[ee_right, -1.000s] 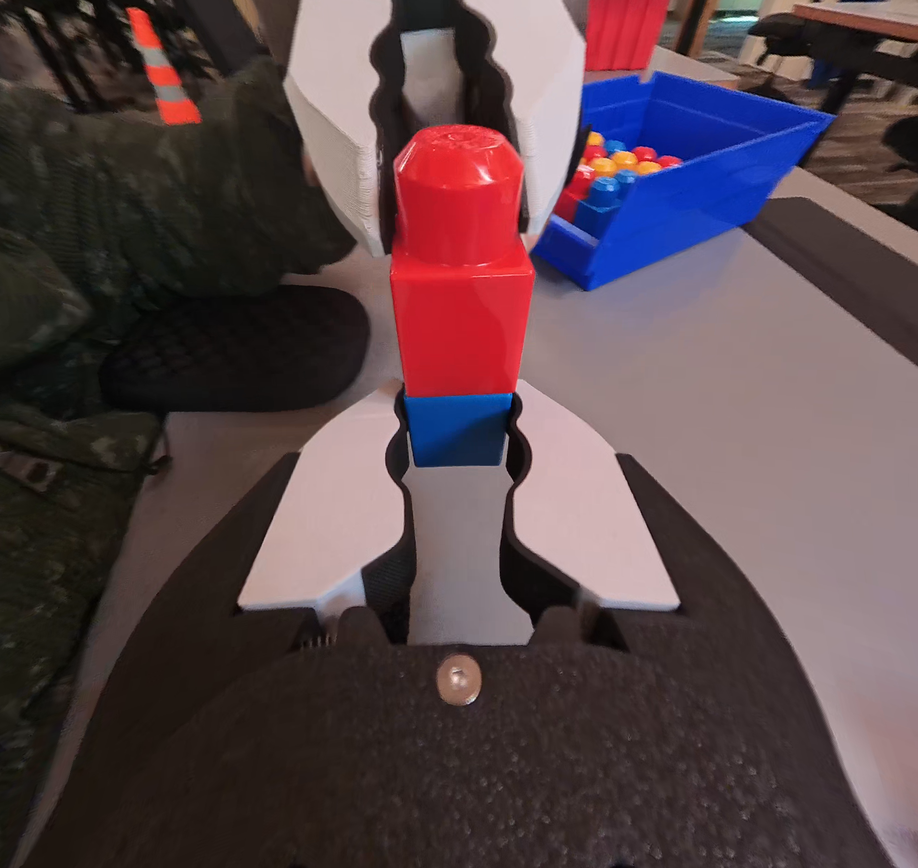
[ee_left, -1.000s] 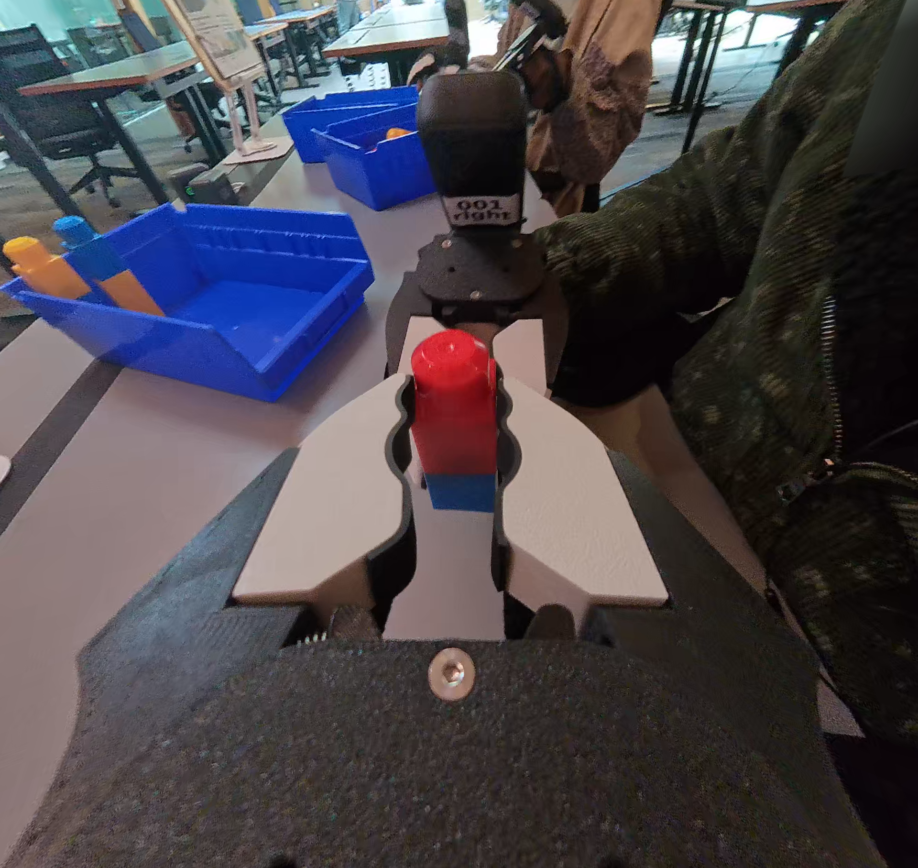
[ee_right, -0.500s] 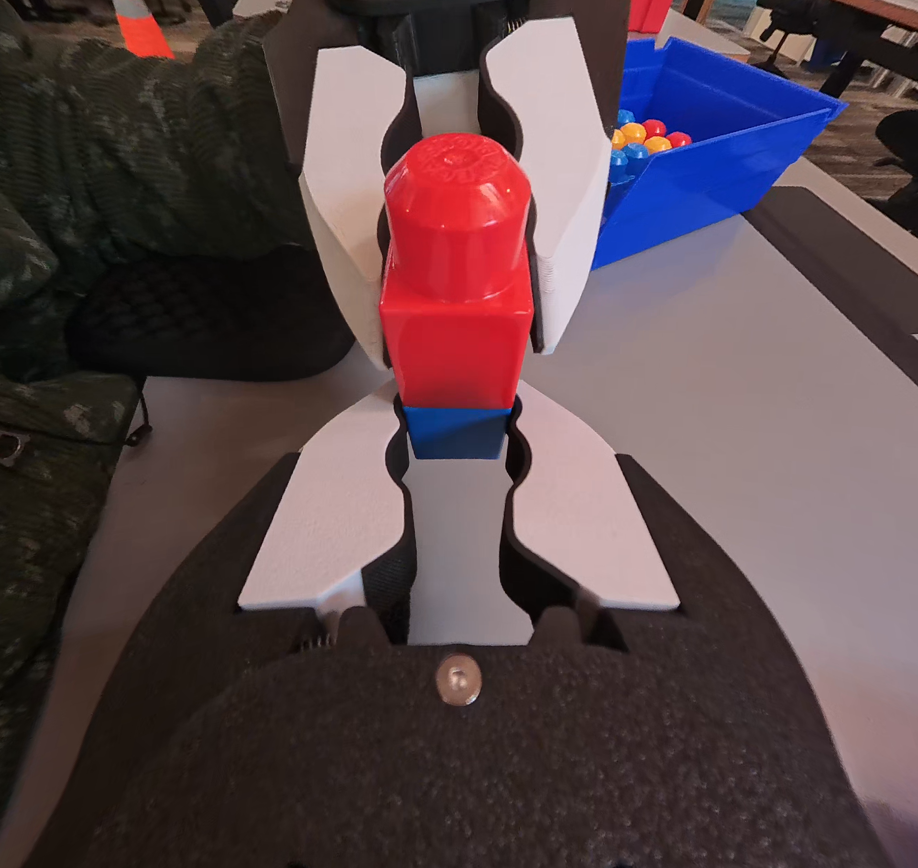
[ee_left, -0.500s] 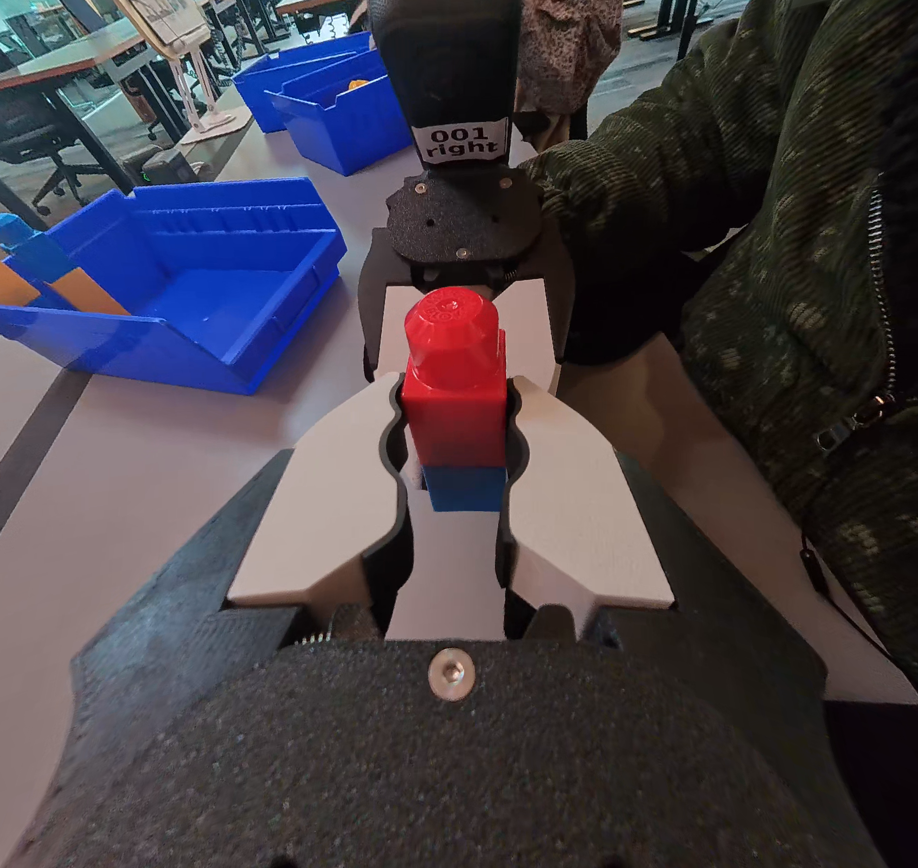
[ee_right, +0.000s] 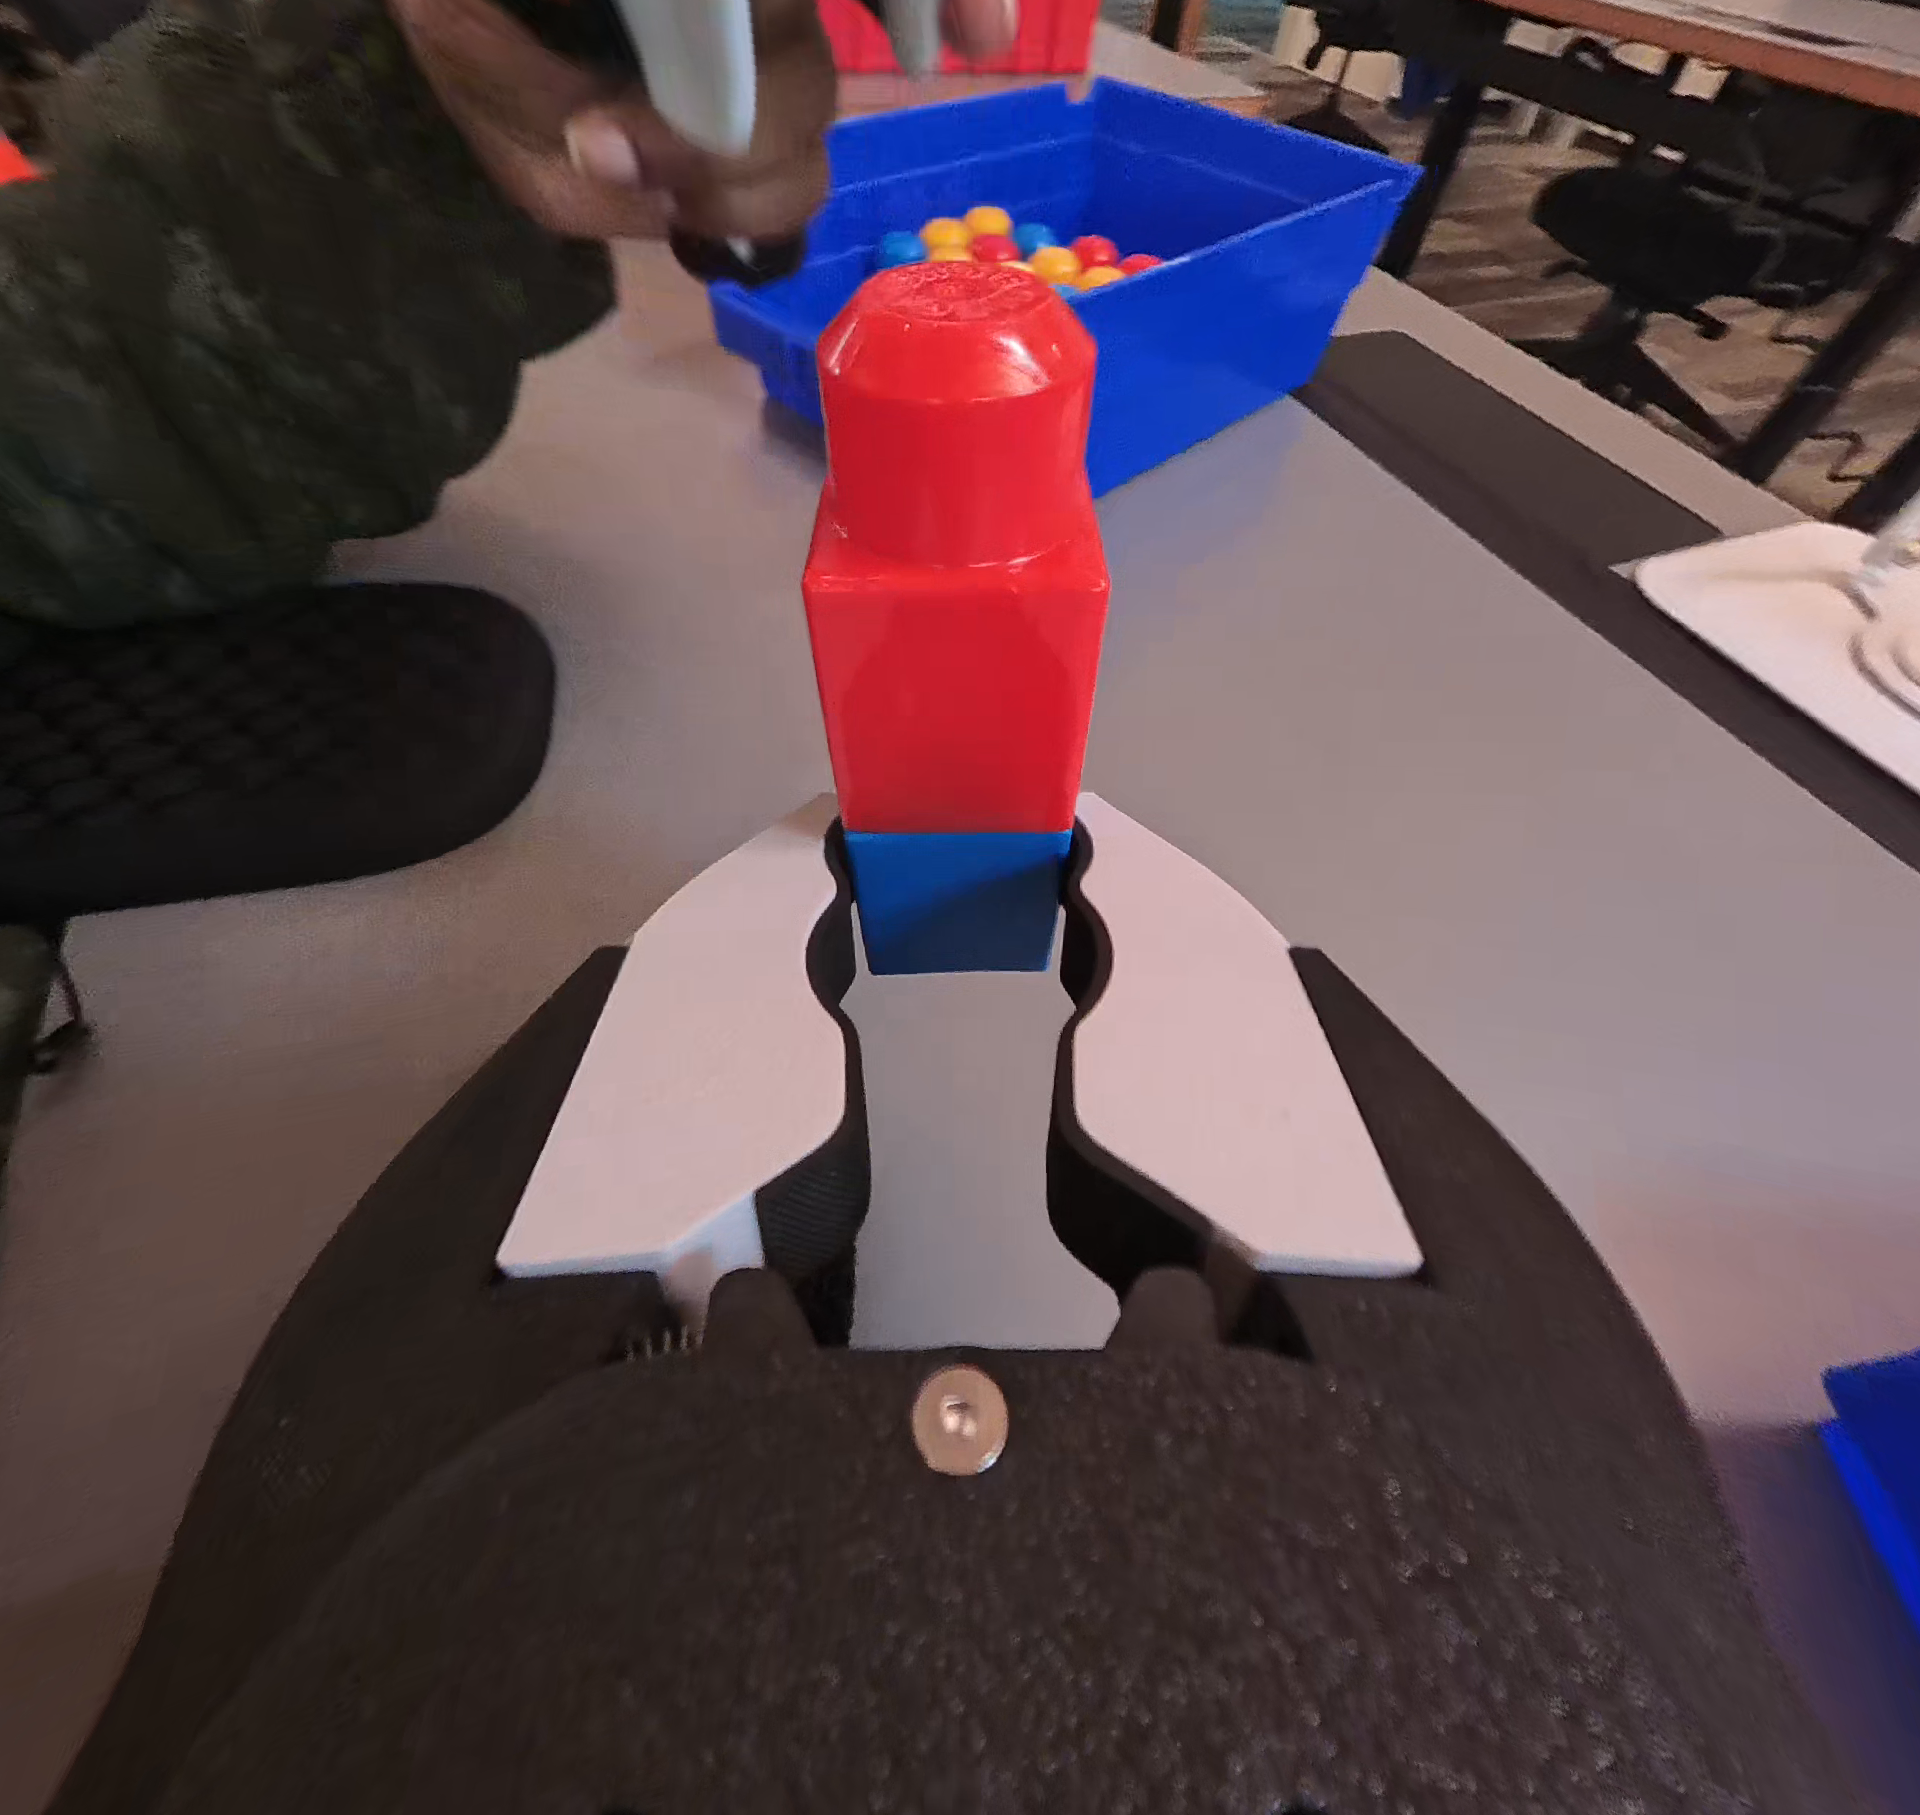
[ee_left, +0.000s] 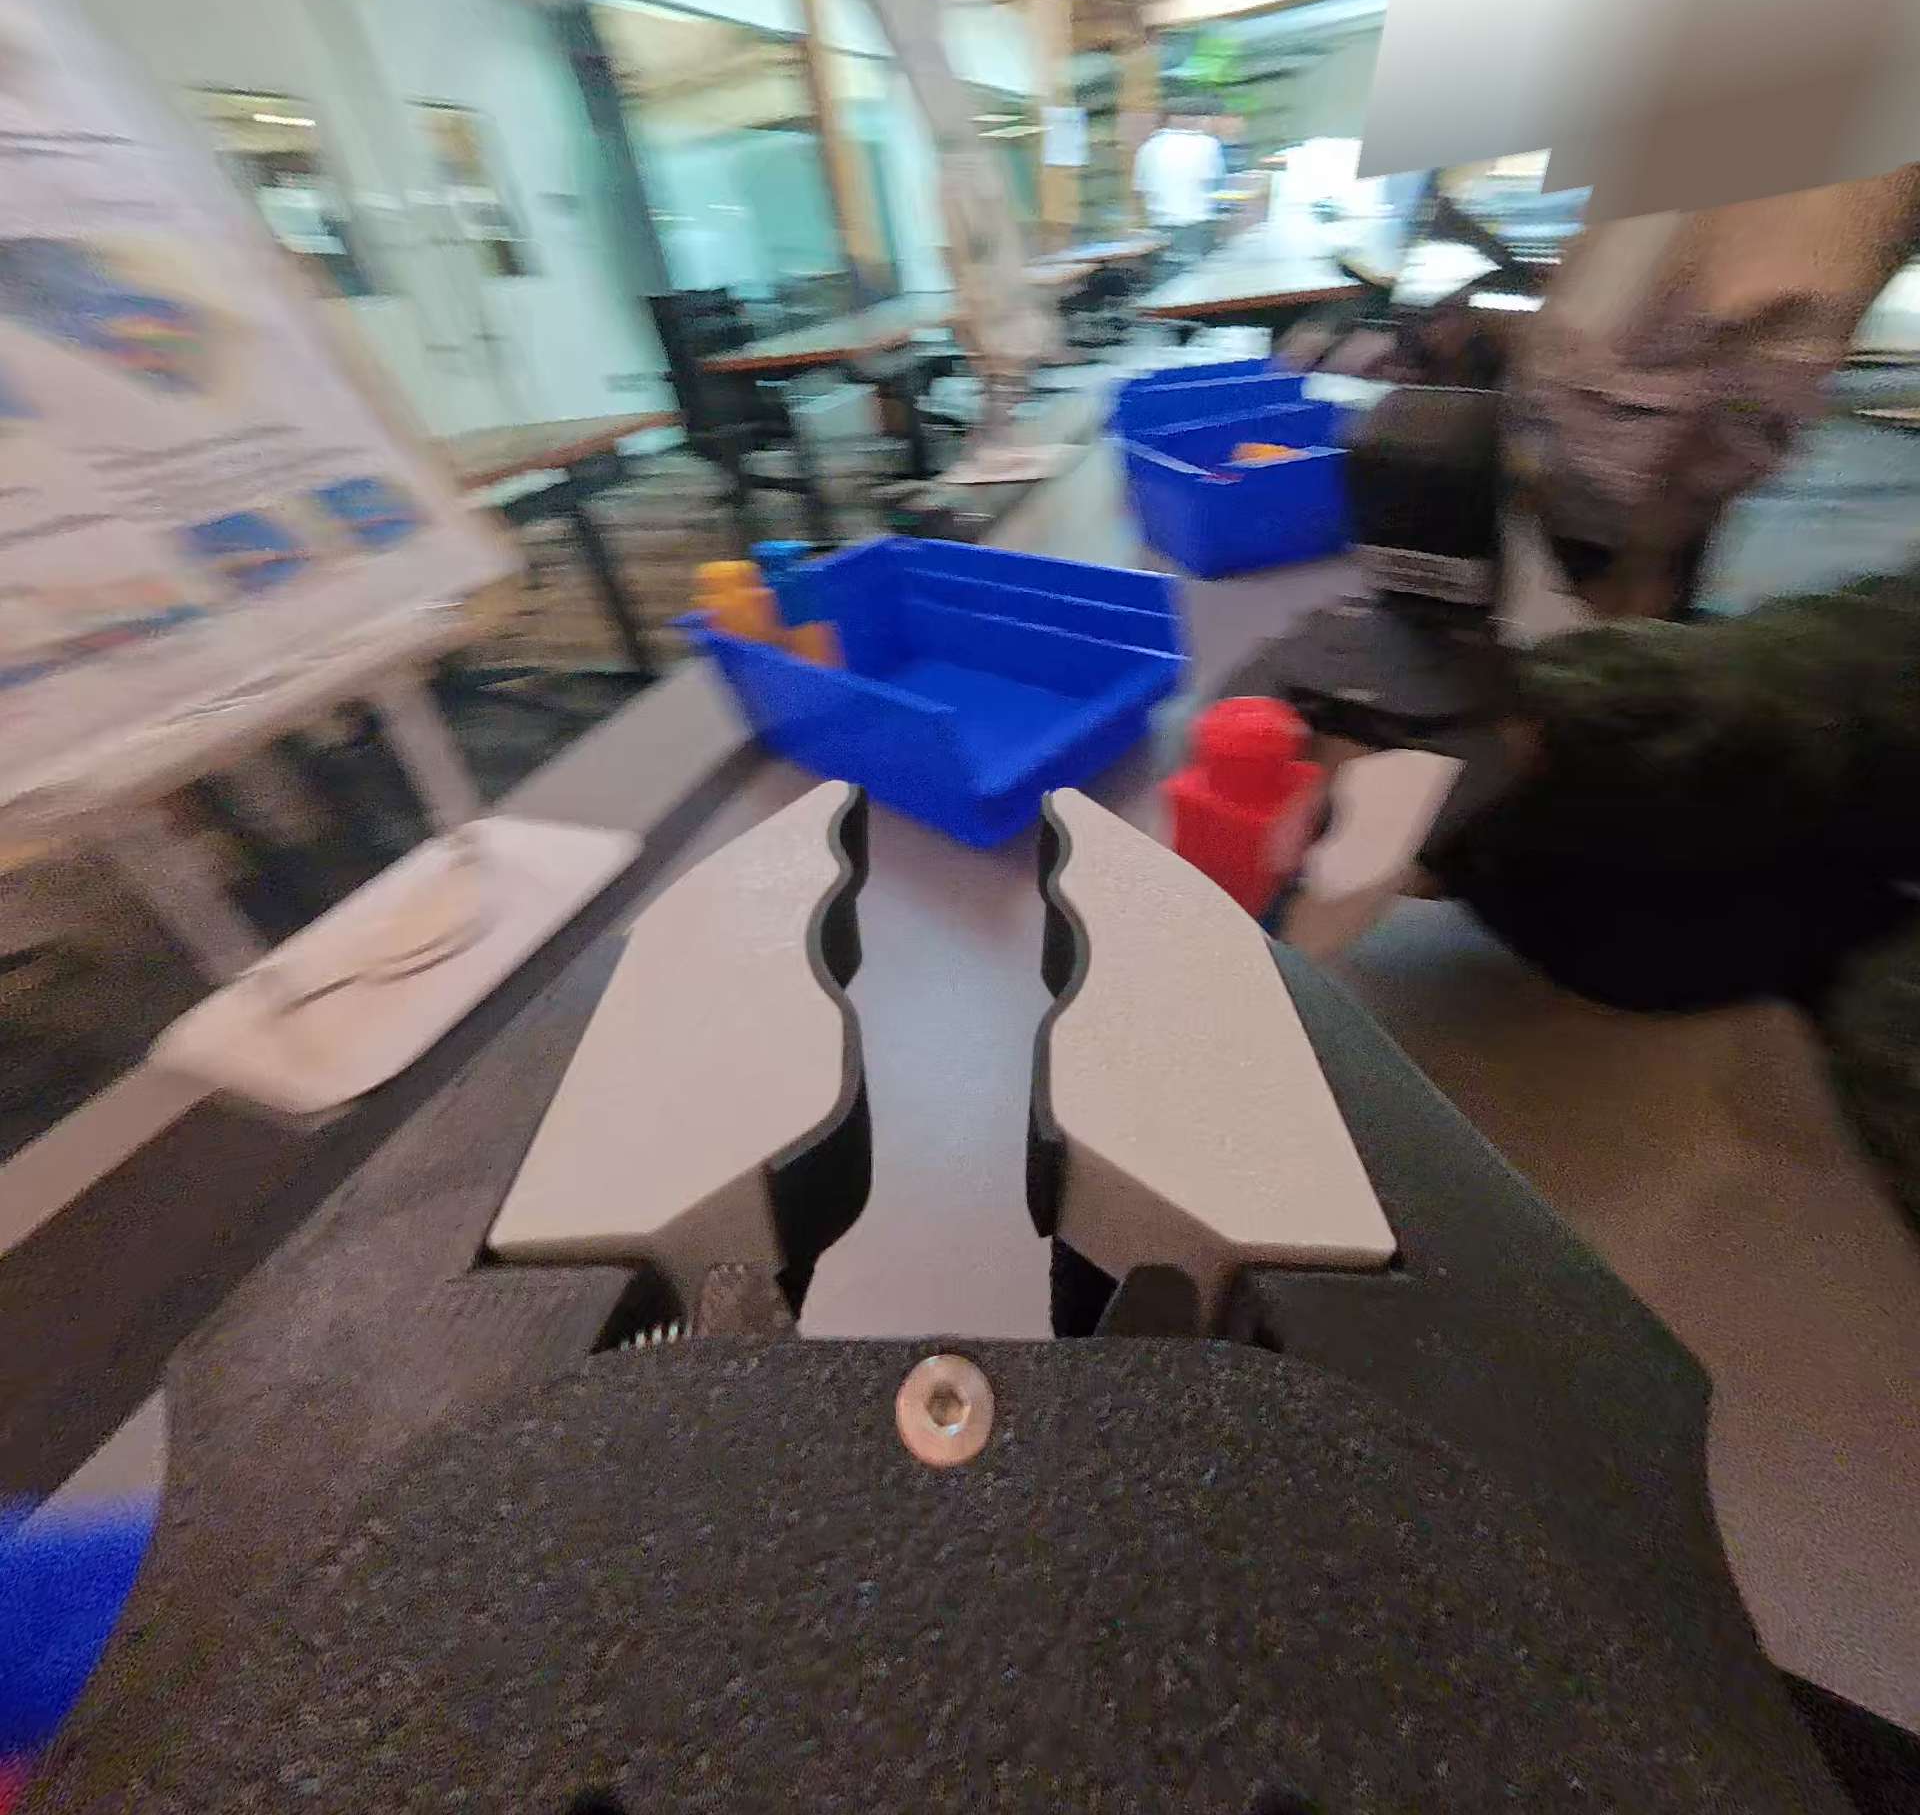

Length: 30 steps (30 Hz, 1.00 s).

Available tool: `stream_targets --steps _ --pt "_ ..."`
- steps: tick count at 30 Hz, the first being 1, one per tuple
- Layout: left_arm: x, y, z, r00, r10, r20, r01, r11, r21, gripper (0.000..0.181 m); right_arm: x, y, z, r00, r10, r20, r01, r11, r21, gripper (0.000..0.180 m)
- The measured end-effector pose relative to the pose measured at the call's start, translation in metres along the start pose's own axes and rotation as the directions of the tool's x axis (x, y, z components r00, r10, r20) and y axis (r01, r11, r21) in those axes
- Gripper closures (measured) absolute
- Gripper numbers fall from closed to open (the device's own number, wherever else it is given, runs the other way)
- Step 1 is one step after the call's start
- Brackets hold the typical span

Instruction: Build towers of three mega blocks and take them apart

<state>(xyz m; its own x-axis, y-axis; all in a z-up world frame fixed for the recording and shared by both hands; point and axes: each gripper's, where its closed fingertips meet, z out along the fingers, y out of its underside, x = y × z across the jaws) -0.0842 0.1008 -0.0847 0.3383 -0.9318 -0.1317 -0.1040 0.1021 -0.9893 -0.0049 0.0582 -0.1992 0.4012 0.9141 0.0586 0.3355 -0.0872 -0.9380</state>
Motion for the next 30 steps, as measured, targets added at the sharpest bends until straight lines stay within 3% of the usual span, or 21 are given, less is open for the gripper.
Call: stream_targets --steps 3,7,14,20,25,27,30 --pt "-0.093 0.012 -0.061 0.903 -0.01 0.429 0.047 0.996 -0.076 0.158 0.014 -0.004 -0.004 0.998 0.061 -0.033 -0.06 0.998 0.033 0.143" --pt "-0.148 0.083 -0.12 0.72 -0.133 0.682 0.365 0.907 -0.208 0.145 0.019 -0.002 -0.004 0.994 0.096 -0.041 -0.095 0.995 0.036 0.143" --pt "-0.157 0.168 -0.136 0.691 0.125 0.712 0.467 0.675 -0.572 0.135 0.013 0.007 0.004 0.996 0.083 -0.023 -0.083 0.997 -0.008 0.143" --pt "-0.163 0.205 -0.142 0.696 0.241 0.676 0.492 0.525 -0.694 0.136 0.01 0.009 0.004 0.996 0.087 -0.004 -0.087 0.996 -0.018 0.143" --pt "-0.169 0.197 -0.142 0.682 0.332 0.652 0.427 0.543 -0.723 0.157 0.01 0.008 0.002 0.996 0.091 0.002 -0.091 0.996 -0.008 0.143" --pt "-0.17 0.179 -0.142 0.66 0.346 0.667 0.384 0.607 -0.696 0.18 0.009 0.007 0.002 0.997 0.078 0.003 -0.078 0.997 -0.009 0.143" --pt "-0.168 0.148 -0.141 0.638 0.338 0.692 0.331 0.691 -0.642 0.181 0.007 0.009 0.003 0.998 0.059 0.003 -0.059 0.998 -0.02 0.143"
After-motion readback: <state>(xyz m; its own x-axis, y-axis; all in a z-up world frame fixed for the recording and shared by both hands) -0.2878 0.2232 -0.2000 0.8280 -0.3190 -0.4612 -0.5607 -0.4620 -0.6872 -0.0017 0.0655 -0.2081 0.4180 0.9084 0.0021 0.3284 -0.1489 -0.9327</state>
